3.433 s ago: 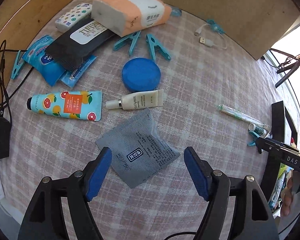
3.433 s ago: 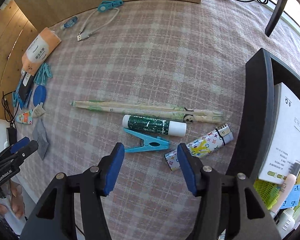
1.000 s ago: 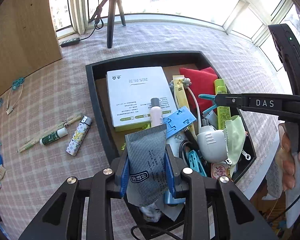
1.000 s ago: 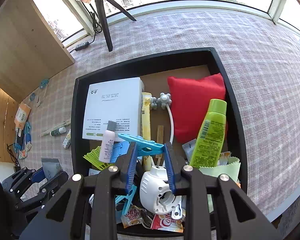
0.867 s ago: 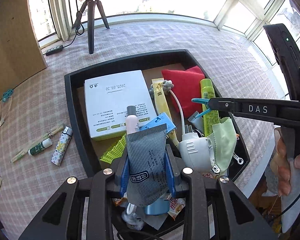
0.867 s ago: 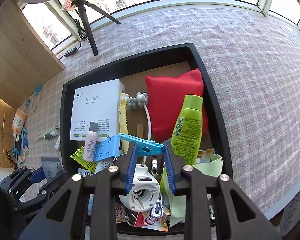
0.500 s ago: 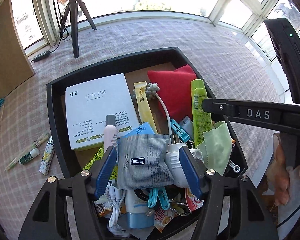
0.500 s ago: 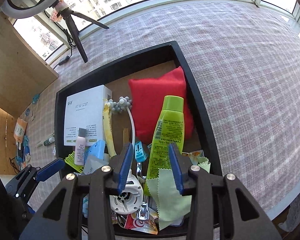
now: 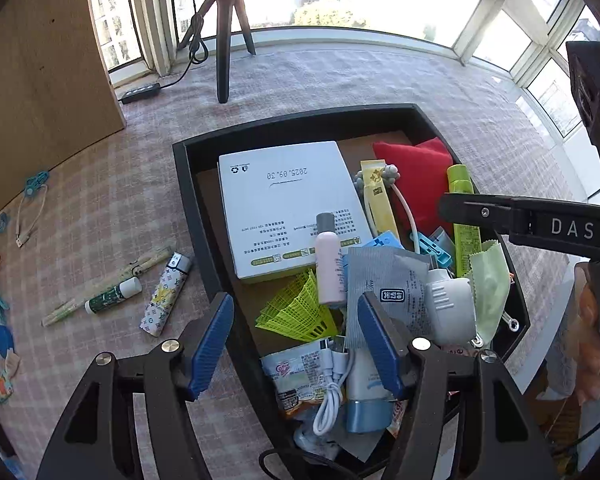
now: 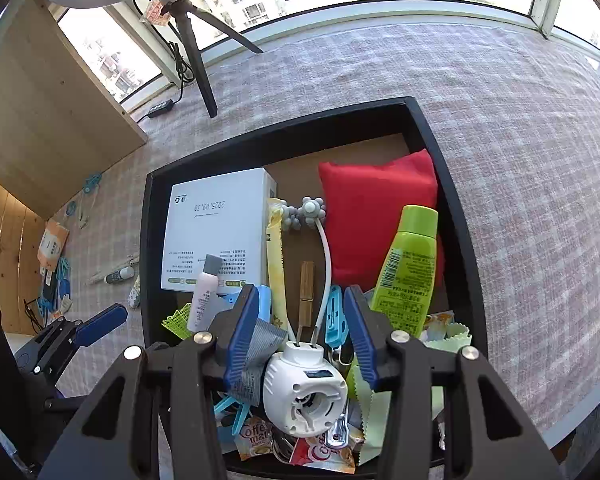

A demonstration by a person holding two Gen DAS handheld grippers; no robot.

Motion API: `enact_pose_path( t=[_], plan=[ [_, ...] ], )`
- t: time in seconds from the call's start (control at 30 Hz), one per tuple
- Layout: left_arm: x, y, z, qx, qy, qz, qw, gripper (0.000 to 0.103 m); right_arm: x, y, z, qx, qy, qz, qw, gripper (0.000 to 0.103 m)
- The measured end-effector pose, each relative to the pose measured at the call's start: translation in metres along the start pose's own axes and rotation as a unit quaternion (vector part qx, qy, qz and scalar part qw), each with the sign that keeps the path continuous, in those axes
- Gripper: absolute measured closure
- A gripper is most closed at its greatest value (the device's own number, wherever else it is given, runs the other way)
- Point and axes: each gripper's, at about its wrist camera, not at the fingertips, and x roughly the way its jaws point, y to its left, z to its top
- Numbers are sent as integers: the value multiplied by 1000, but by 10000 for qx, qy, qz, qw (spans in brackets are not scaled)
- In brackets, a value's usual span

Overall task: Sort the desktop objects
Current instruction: 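Move both open tools back toward the lighter and lip balm, then grasp the green lip balm with the left tool while the right tool grasps the patterned lighter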

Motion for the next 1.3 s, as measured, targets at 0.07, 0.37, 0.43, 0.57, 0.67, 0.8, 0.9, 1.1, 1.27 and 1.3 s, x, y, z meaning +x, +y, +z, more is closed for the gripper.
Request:
enact_pose_path(
  t=[0.07,0.37,0.43,0.57,0.67,0.8,0.9,1.1,1.27,1.3],
  plan=[
    [-3,18,-5,82,-25,78,9999,42,0,19,-2,-124,14,88,9999,59],
    [-4,120,-22,1140,44,357,9928,52,9,114,-25,-214,149,400,9989,60],
    [1,137,-25,1460,101,299,9888,53,20,137,-31,-140,203,418,9988,60],
    [13,155,-29,2182,254,104,9755,66,49,171,-39,209,310,405,9985,65],
    [25,160,-27,2544,371,-46,9664,69,74,186,-42,488,479,348,9971,72],
    [43,160,-21,2826,454,-176,9580,72,101,194,-41,858,601,127,9944,79],
    [53,155,-17,2998,502,-388,9519,75,114,196,-36,1090,618,16,9921,79],
    [67,154,-11,3027,560,-671,9491,83,133,192,-26,1535,607,-153,9862,79],
    [72,161,-9,2794,658,-883,9538,86,142,193,-21,1615,619,-227,9847,79],
    [71,163,-10,2737,680,-923,9550,86,143,194,-21,1596,625,-245,9849,79]
  ],
)
